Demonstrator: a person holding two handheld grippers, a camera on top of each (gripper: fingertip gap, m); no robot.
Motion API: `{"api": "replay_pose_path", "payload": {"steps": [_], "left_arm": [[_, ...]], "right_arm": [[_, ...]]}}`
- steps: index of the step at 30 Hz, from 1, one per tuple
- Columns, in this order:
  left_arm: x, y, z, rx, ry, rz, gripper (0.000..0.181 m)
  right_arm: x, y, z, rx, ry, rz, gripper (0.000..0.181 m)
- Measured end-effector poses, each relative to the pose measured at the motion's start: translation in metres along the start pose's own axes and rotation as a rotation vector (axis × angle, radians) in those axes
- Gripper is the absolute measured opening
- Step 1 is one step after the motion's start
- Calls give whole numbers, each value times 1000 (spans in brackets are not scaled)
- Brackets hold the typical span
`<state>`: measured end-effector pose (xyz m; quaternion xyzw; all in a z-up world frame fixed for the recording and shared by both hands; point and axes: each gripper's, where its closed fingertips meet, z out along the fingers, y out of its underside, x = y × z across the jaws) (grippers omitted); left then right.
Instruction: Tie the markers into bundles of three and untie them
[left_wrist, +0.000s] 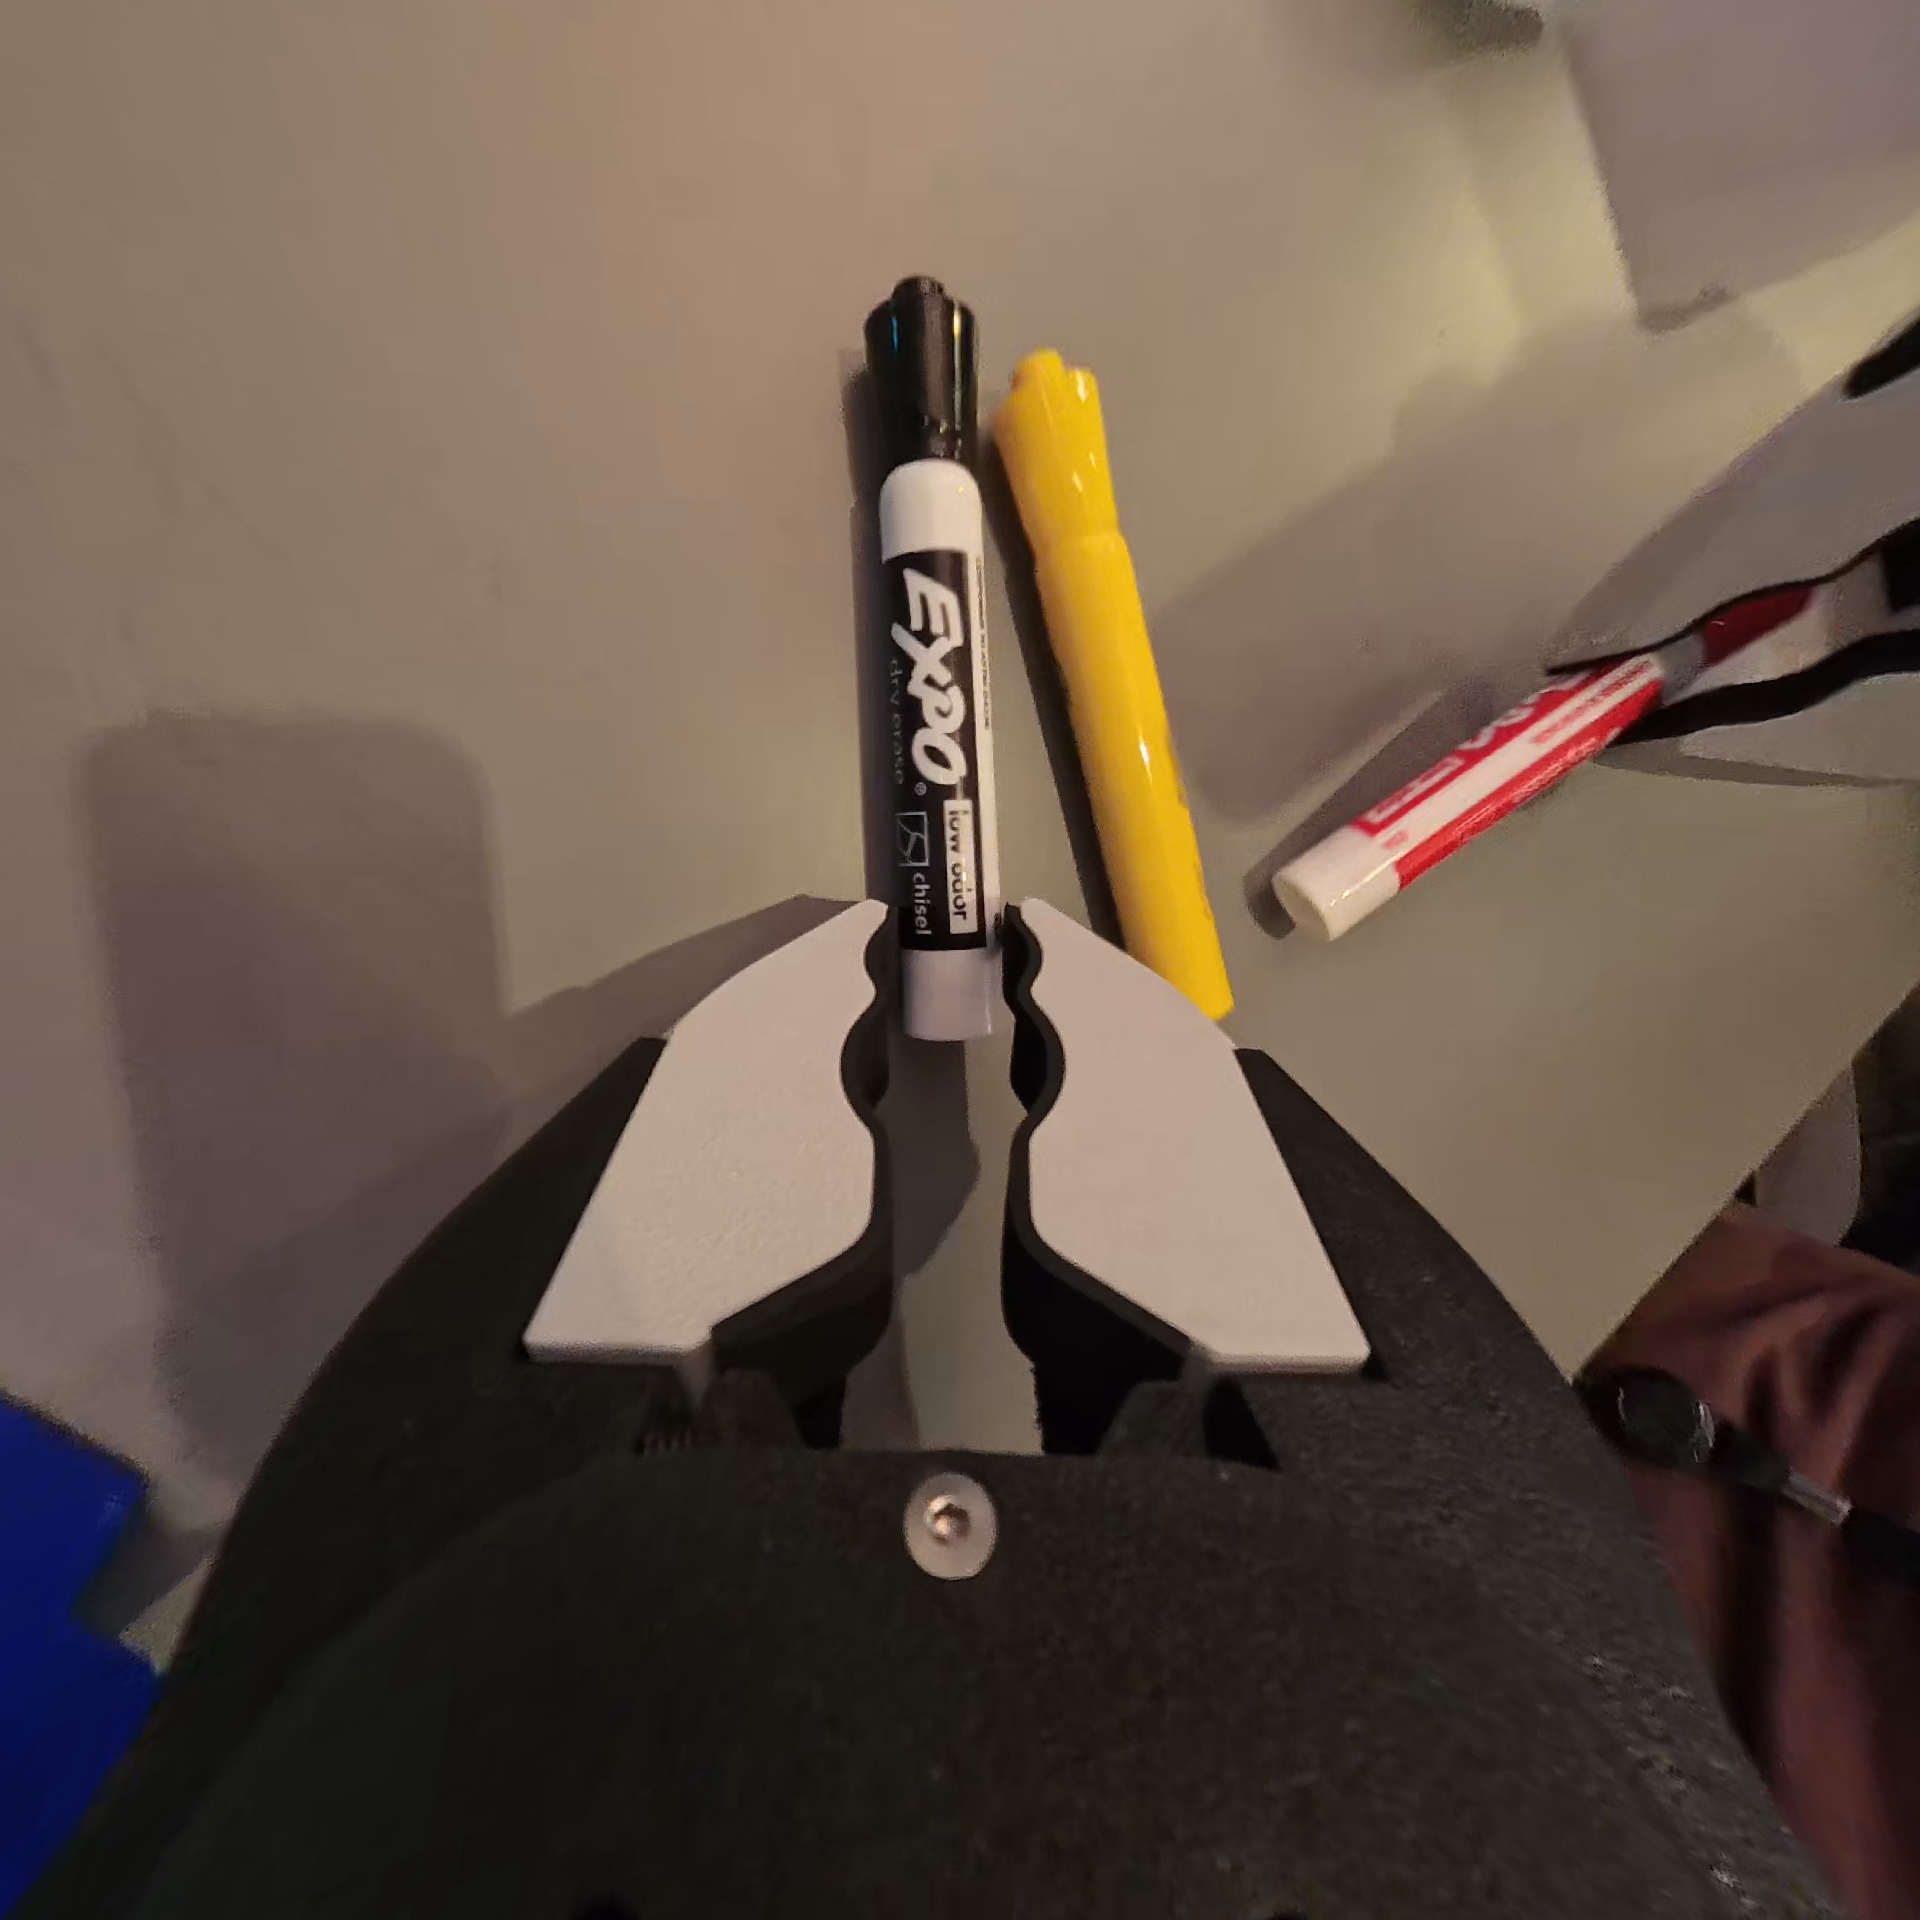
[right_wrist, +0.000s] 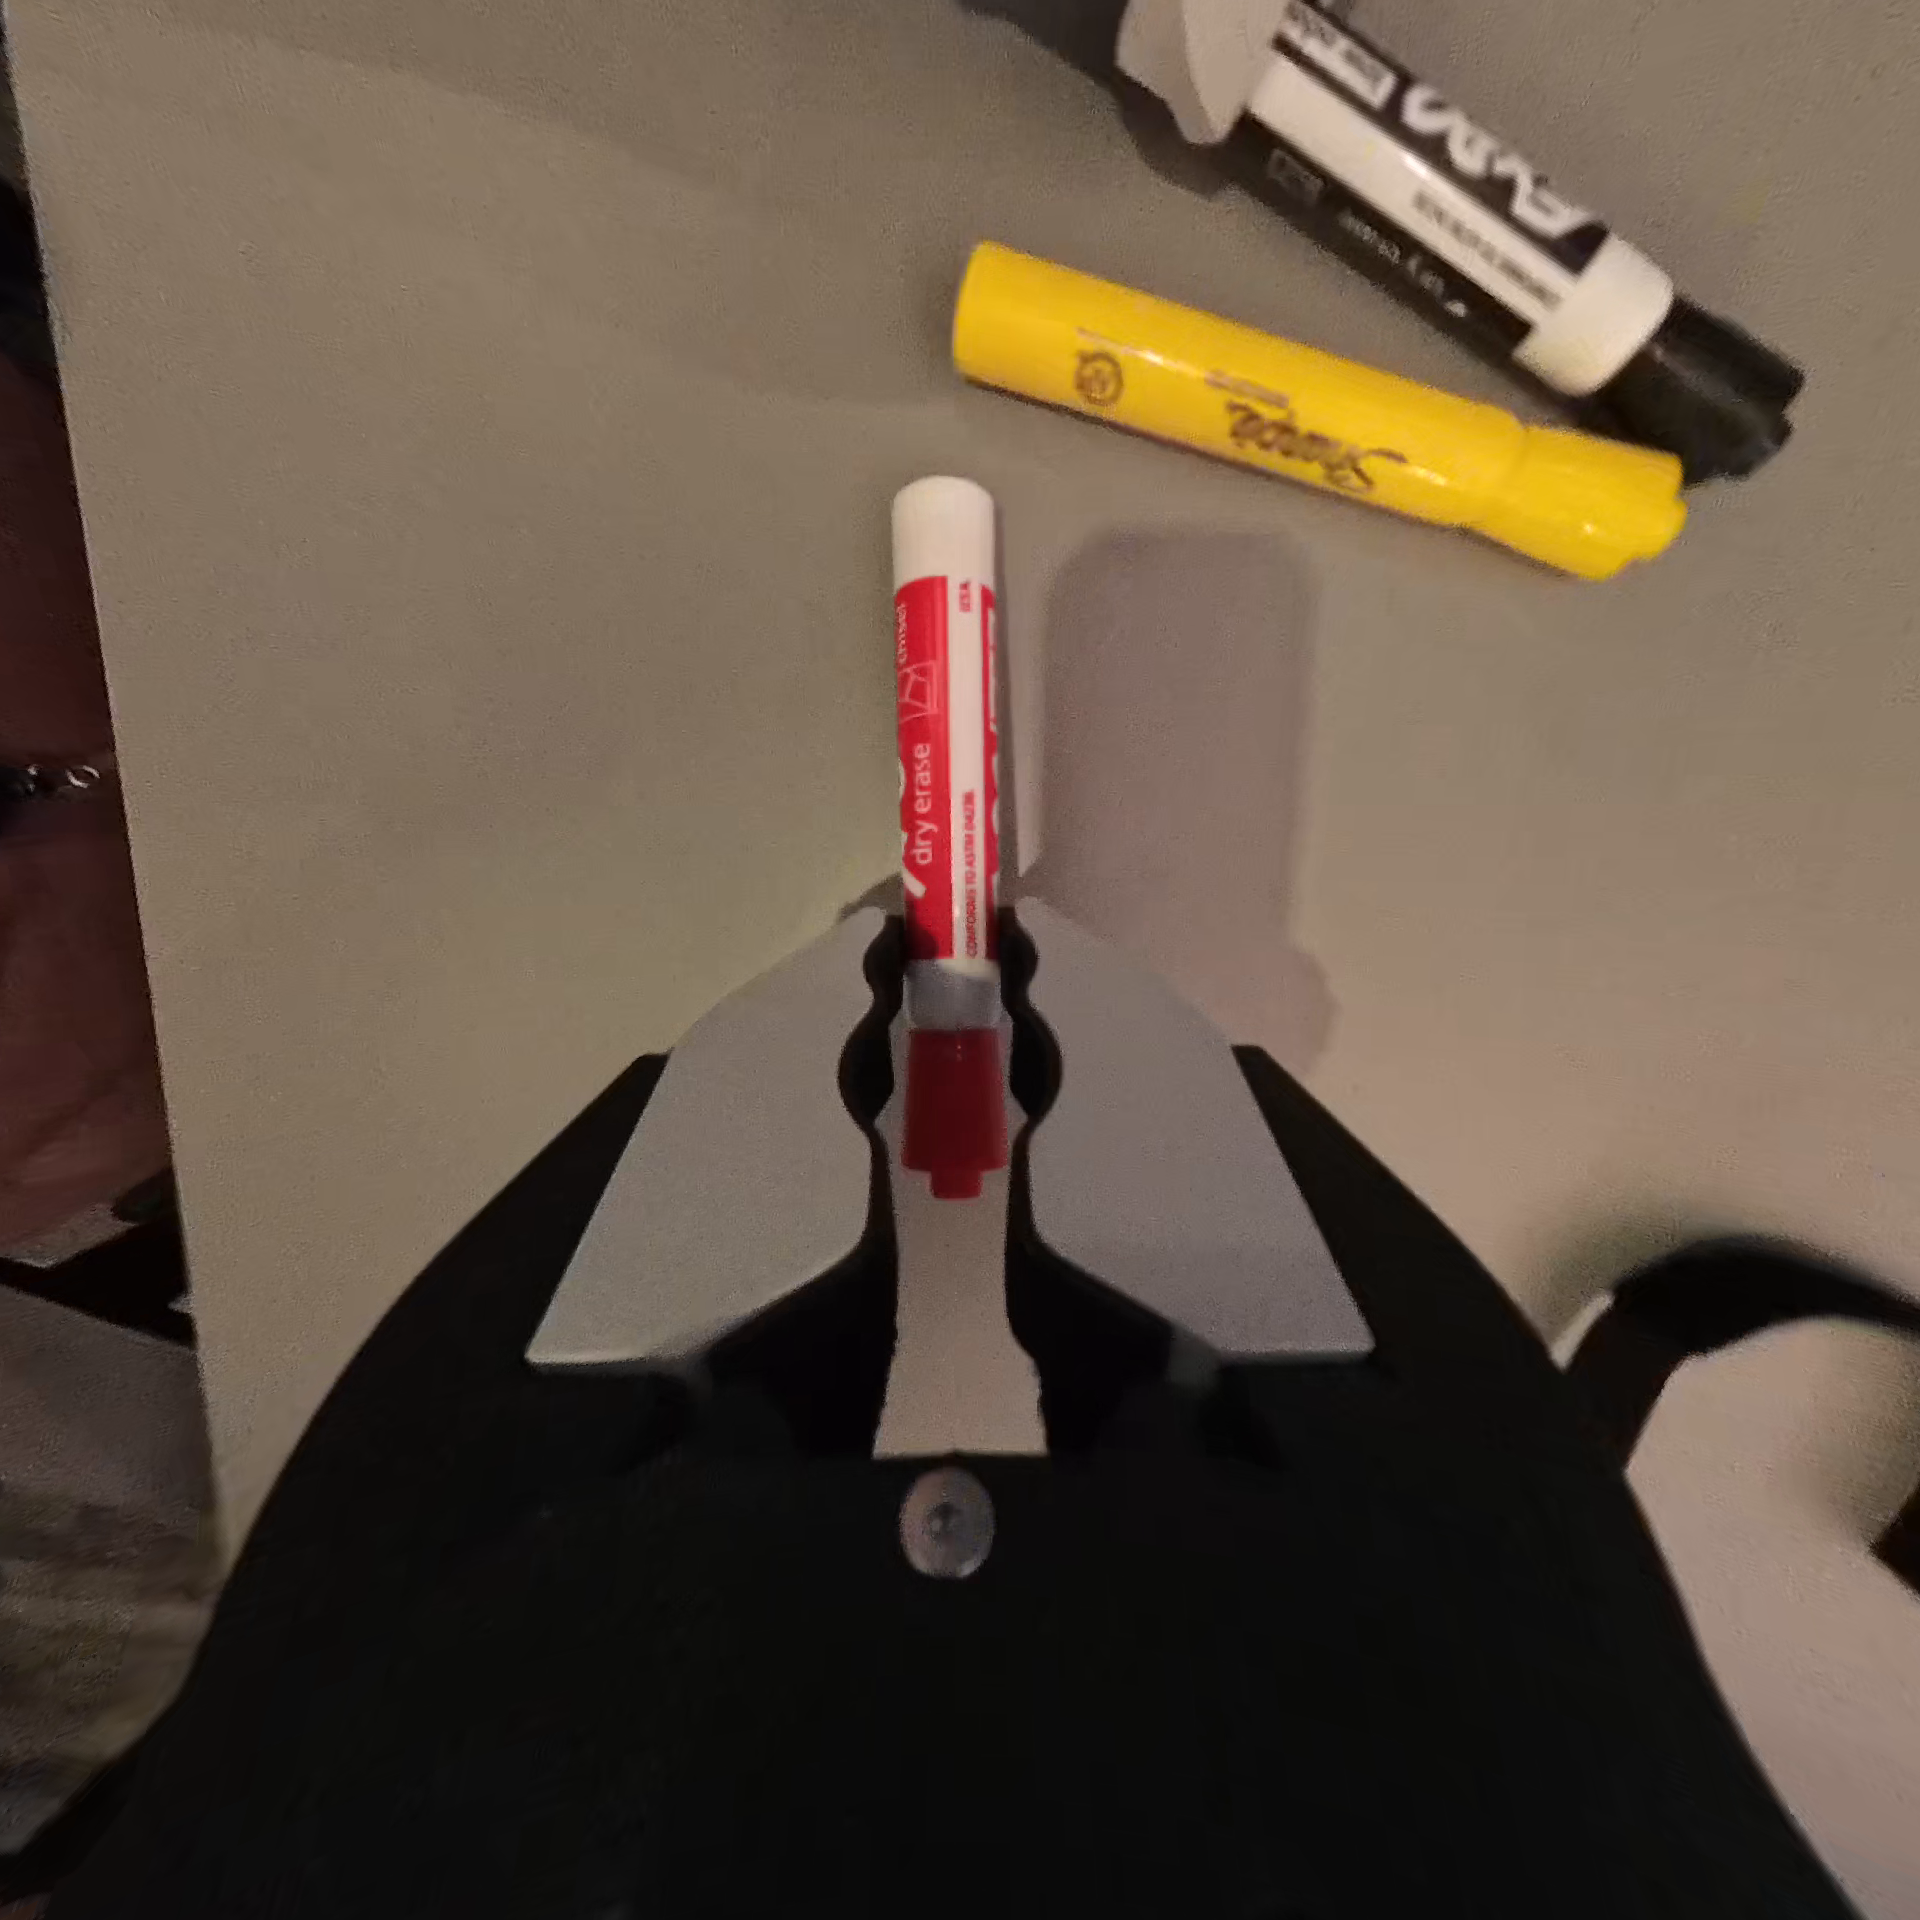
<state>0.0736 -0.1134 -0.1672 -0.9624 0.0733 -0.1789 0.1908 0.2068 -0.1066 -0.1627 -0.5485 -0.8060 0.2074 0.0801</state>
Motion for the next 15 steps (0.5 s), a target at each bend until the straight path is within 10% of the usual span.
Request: {"api": "replay_pose_path", "payload": {"steps": [15], "left_arm": [[18, 5, -2, -118, 214, 80, 39]], "right_arm": [[72, -63, 18, 289, 222, -436, 45]]}}
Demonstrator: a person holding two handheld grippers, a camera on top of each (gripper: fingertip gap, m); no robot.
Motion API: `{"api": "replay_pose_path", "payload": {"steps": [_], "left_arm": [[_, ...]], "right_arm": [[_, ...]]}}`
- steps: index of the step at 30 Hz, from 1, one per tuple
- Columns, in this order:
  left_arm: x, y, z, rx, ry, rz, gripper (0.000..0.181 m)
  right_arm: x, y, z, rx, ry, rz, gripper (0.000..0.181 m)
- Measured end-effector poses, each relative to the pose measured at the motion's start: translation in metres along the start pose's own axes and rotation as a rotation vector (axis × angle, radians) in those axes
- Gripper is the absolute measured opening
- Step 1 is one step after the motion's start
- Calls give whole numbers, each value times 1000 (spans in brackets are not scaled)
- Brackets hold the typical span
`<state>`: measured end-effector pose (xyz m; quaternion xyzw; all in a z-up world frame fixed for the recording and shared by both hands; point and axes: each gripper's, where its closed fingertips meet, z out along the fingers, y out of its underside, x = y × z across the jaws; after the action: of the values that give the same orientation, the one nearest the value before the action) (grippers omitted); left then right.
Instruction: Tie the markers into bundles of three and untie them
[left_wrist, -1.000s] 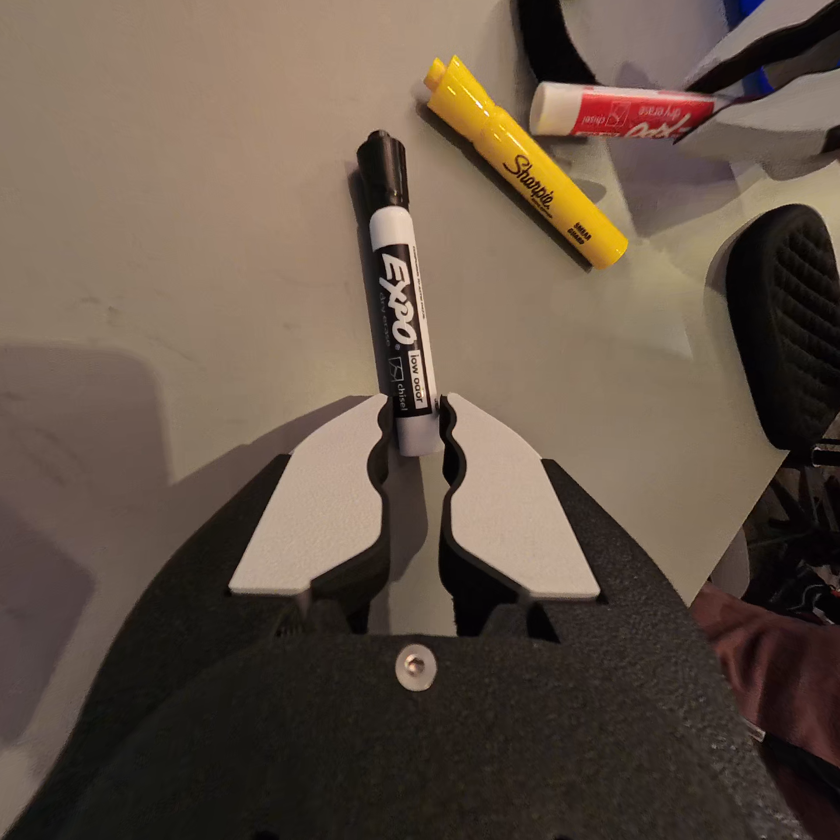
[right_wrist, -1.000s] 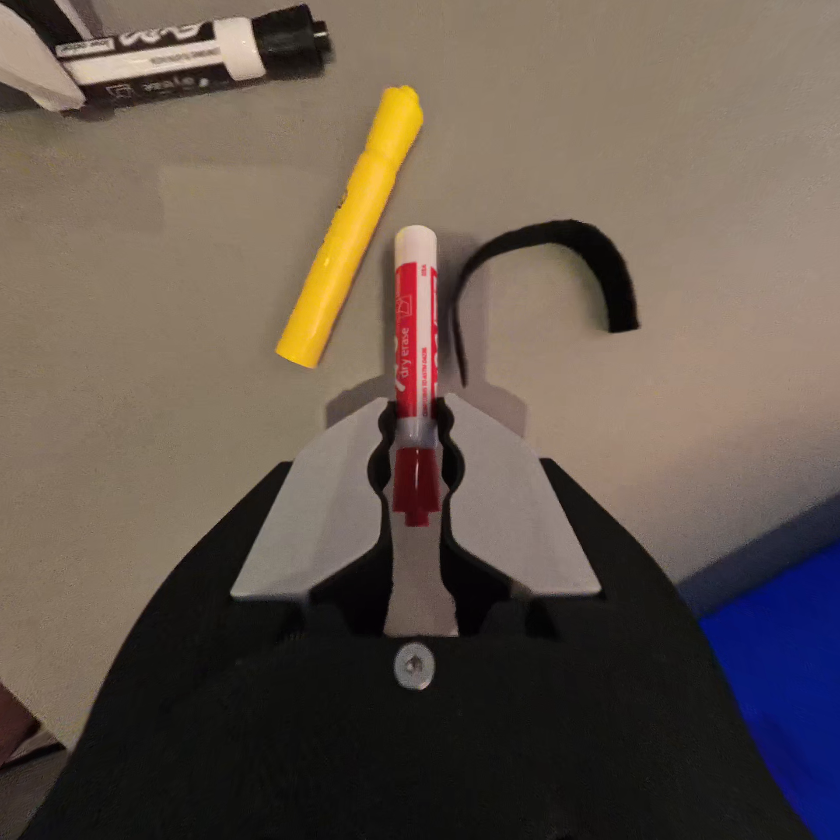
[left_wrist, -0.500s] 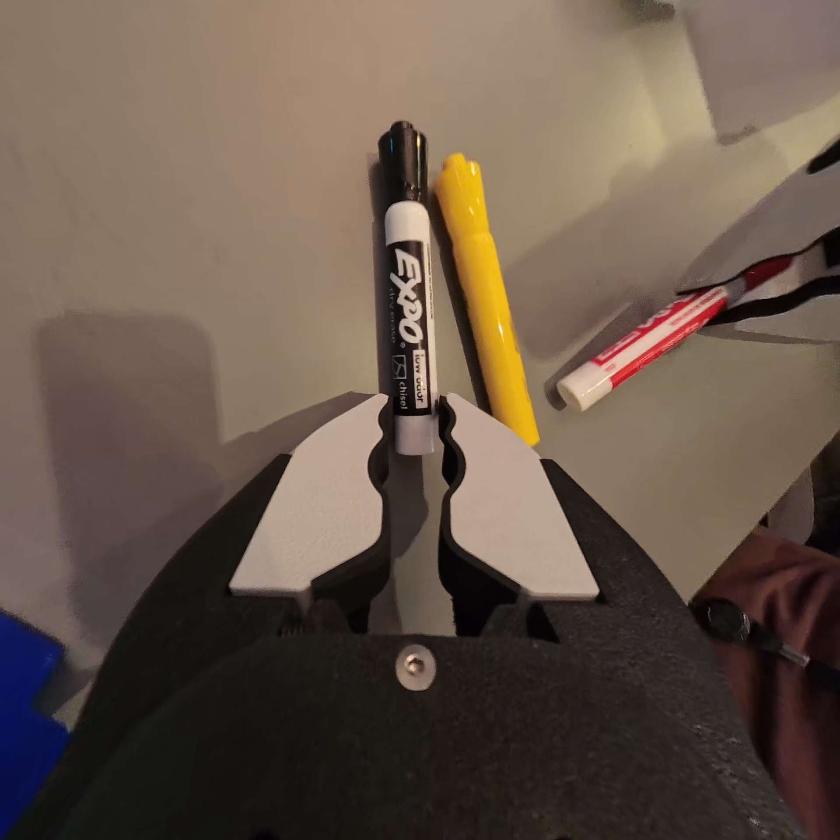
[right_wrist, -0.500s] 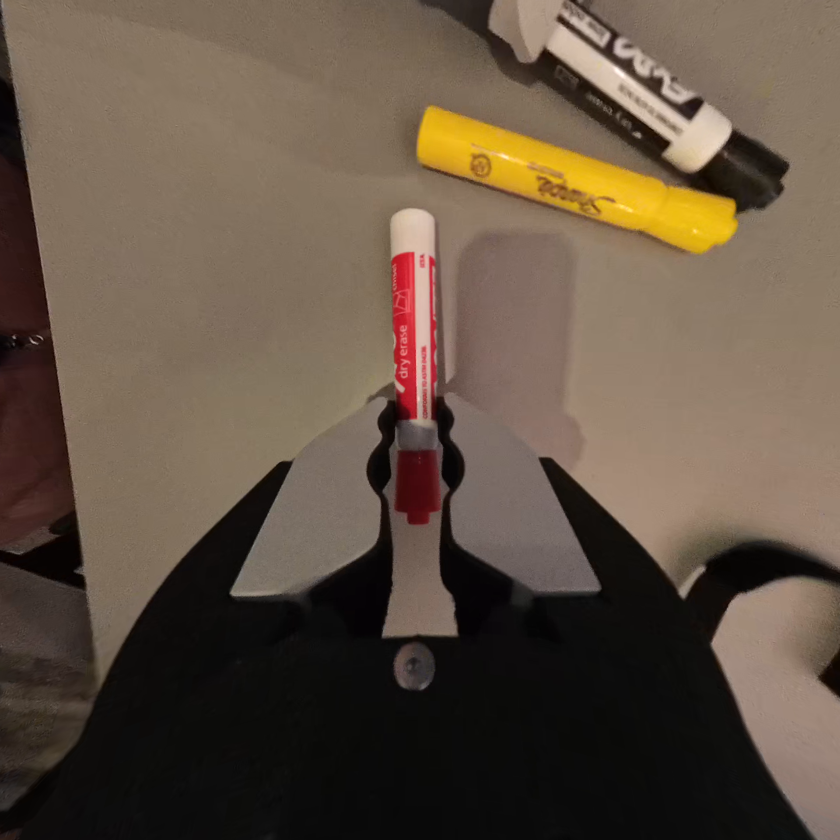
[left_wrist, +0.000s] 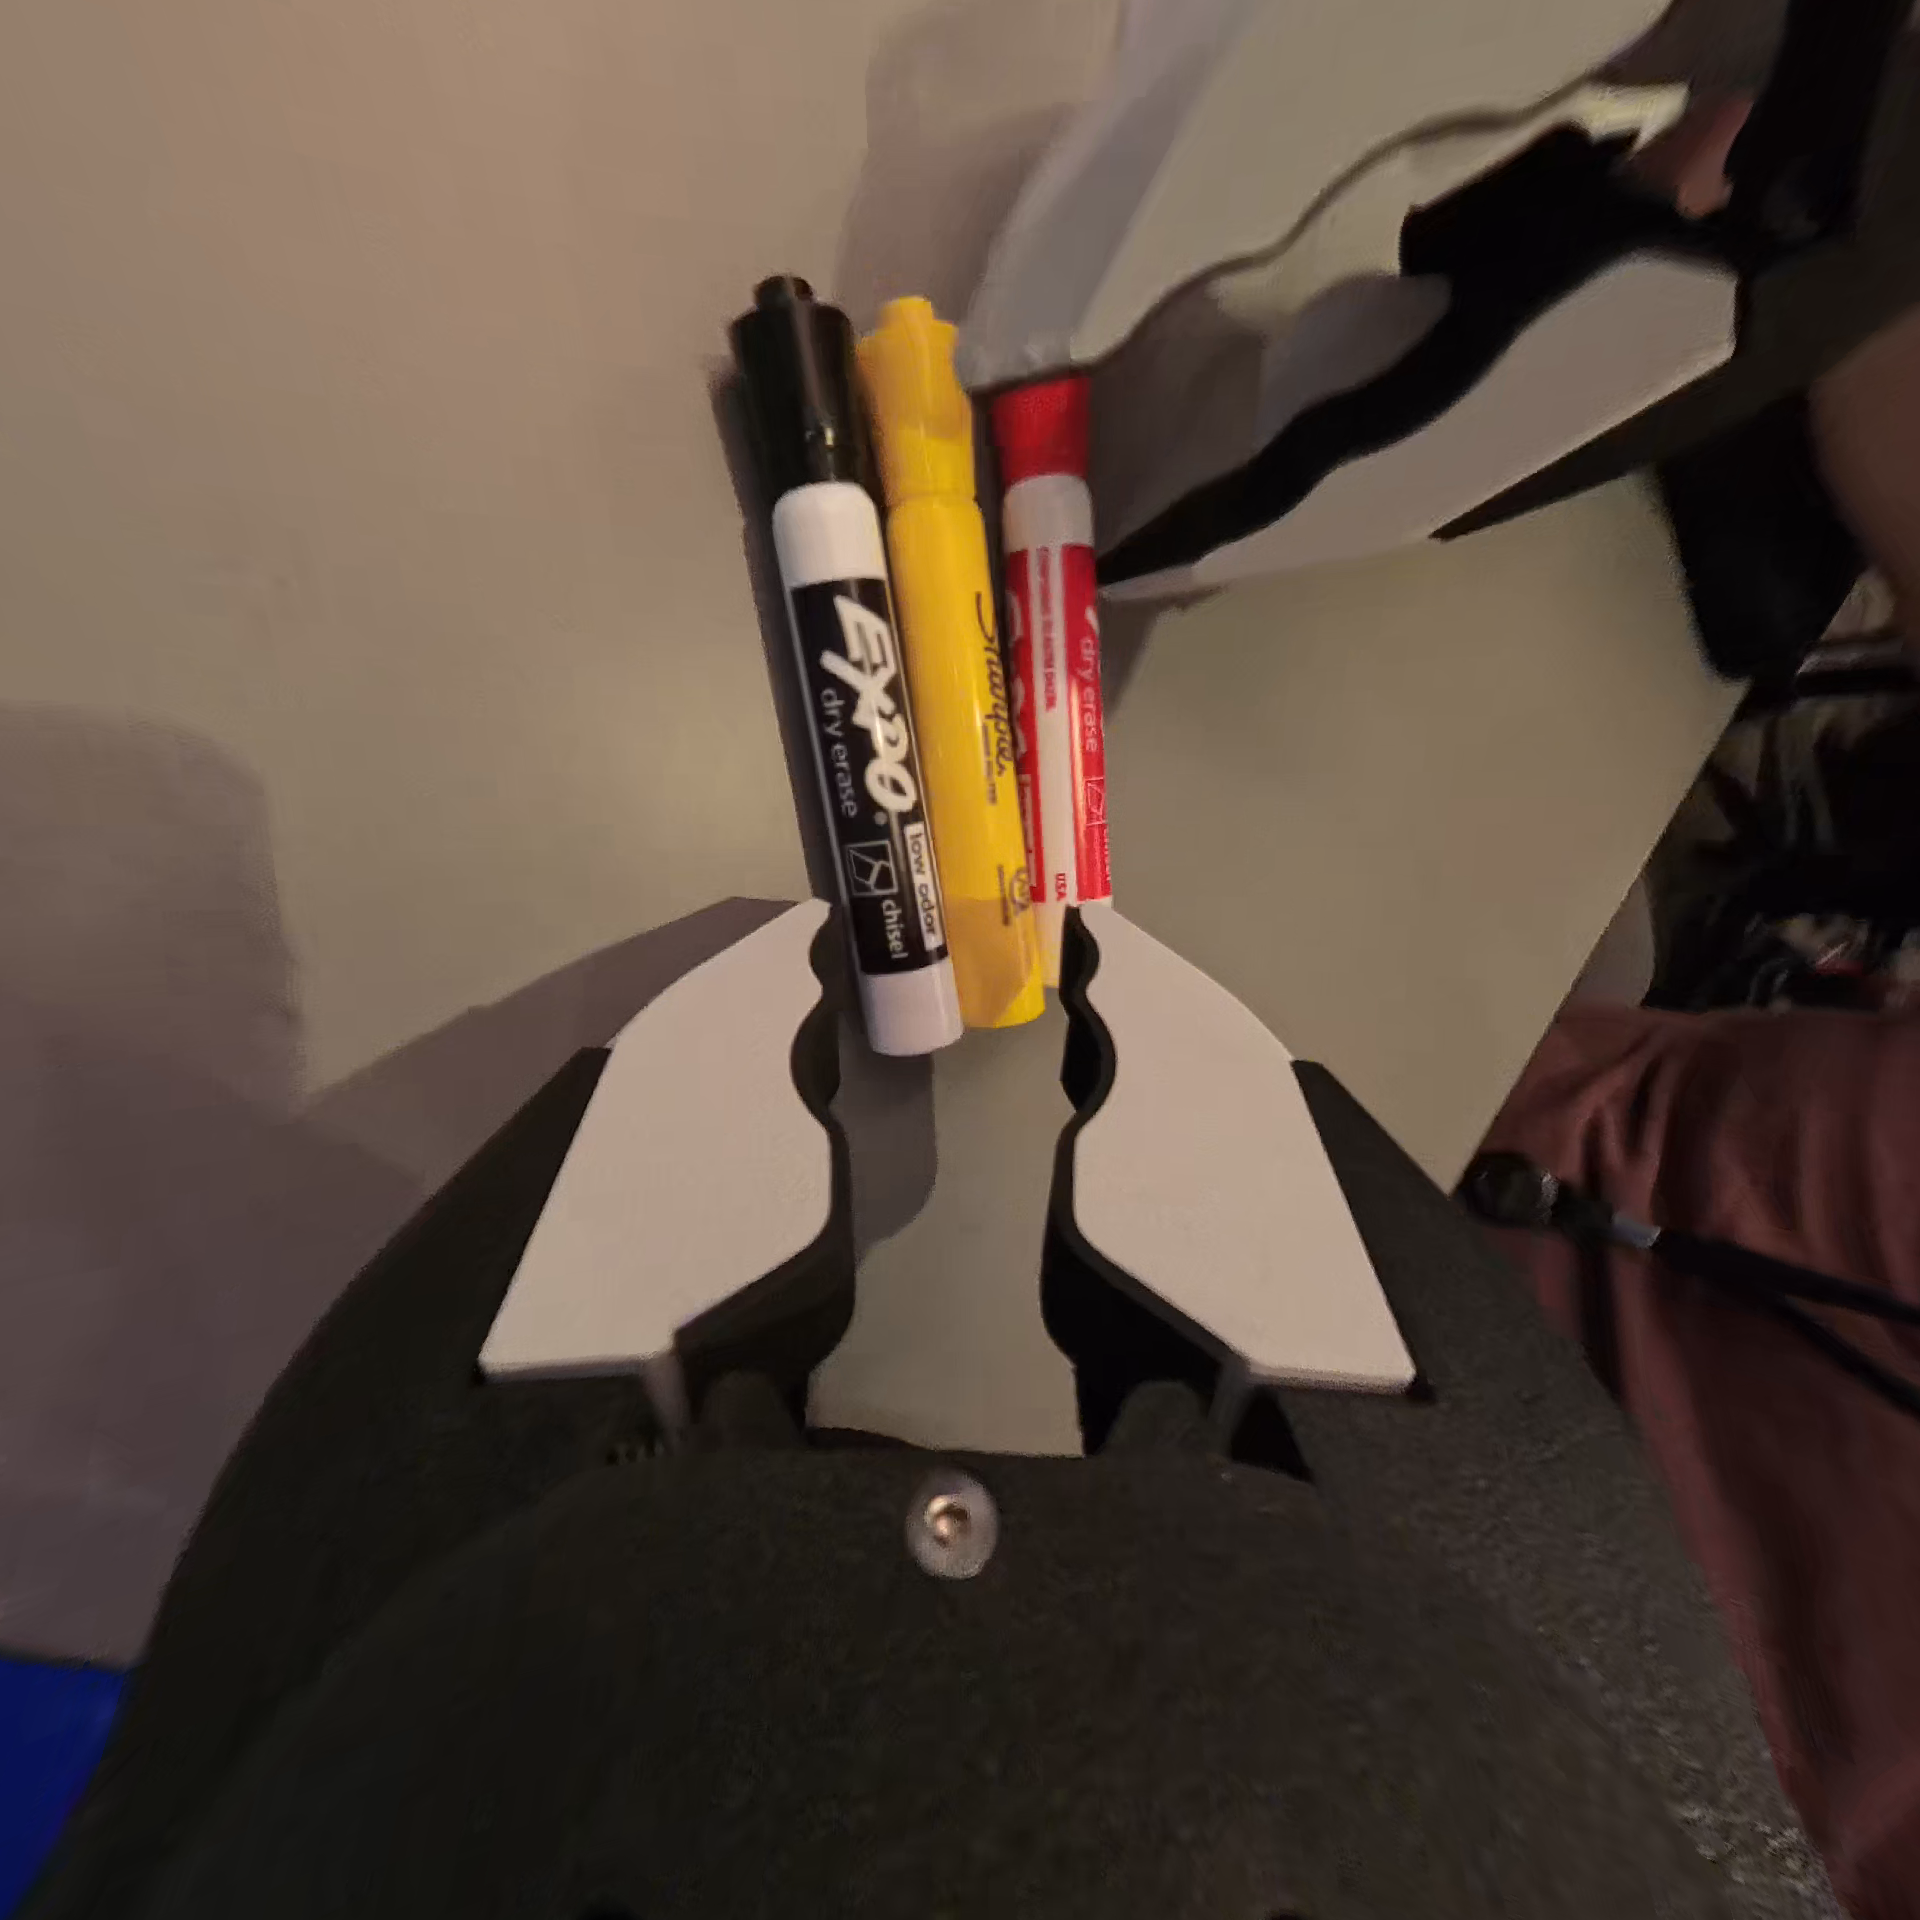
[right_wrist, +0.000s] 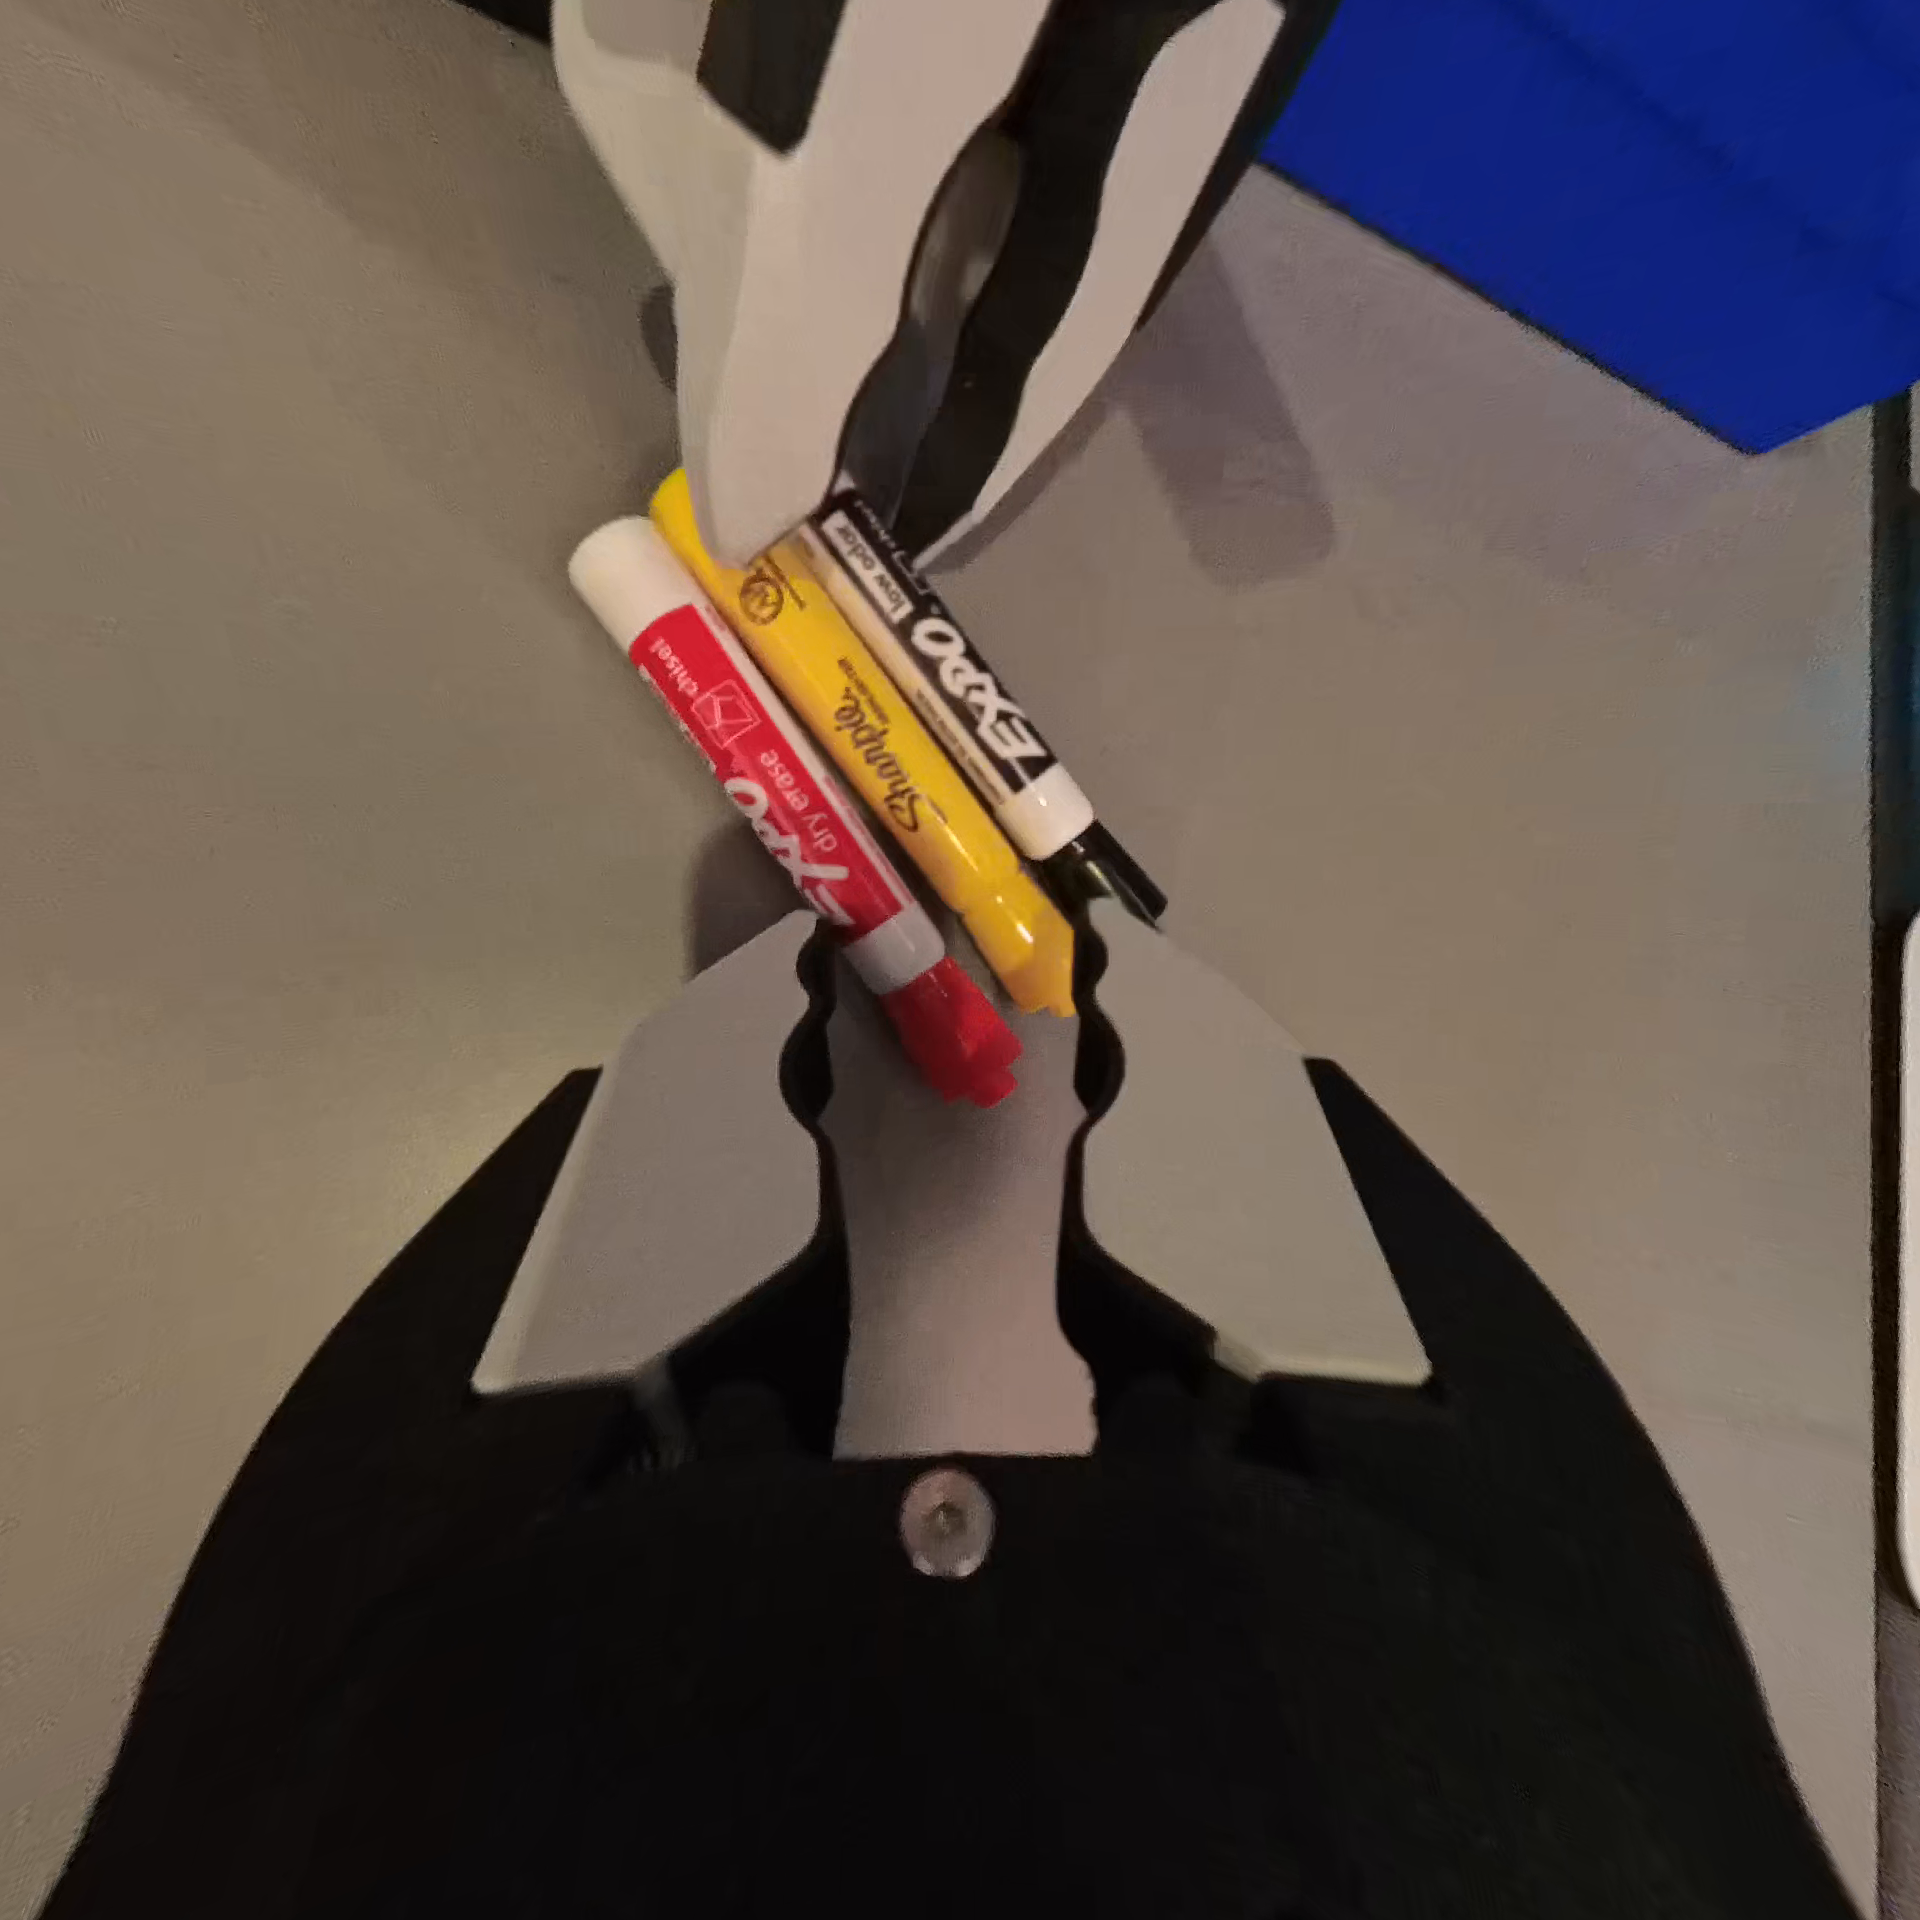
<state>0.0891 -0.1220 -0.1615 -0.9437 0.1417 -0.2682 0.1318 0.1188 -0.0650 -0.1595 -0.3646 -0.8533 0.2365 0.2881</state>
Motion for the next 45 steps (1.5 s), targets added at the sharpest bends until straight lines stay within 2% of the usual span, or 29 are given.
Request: {"api": "replay_pose_path", "payload": {"steps": [5, 11, 15, 19, 23, 27, 34, 39, 43, 45], "left_arm": [[-1, -10, 3, -114, -43, 116, 51], [3, -10, 7, -234, -14, 144, 63], [-3, -14, 9, -260, -35, 167, 56], [-6, -16, 8, -288, 31, 121, 47], [2, -2, 7, -428, 127, 79, 39], [15, 3, 13, -470, 195, 59, 35], [15, -1, 15, -371, 189, 23, 35], [18, -5, 5, -295, 184, 28, 38], [2, -4, -6, -224, 14, 120, 37], [2, -4, -6, -163, -14, 136, 33]], "right_arm": [[0, -12, 8, 56, 6, 2, 60], [7, -12, 18, 58, 69, 2, 73], [15, -12, 18, 140, 99, 59, 82], [9, -14, 14, 150, 147, -22, 67], [3, -15, 12, 109, 222, -165, 58], [0, -14, 13, 105, 210, -171, 53], [-7, -11, 10, 74, 203, -239, 51], [-9, -9, 8, 58, 199, -249, 53], [-5, -9, 5, 73, 194, -202, 53], [-1, -12, 0, 102, 197, -158, 53]]}}
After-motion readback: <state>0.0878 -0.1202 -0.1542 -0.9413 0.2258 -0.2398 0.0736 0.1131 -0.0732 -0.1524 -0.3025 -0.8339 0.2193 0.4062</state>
